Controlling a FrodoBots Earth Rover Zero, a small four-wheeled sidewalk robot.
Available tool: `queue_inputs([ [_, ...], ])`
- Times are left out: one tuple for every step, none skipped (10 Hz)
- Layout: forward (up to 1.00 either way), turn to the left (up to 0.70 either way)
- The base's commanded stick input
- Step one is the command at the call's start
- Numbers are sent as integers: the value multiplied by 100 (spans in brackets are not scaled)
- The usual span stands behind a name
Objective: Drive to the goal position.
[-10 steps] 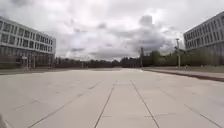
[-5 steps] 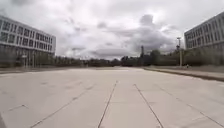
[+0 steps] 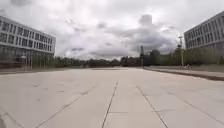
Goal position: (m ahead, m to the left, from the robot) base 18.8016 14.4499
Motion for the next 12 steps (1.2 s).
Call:
queue_inputs([
  [70, 0],
  [70, 0],
  [70, 0],
  [70, 0],
  [70, 0],
  [70, 0],
  [70, 0],
  [70, 0],
  [70, 0],
  [70, 0],
  [70, 0],
  [70, 0],
])
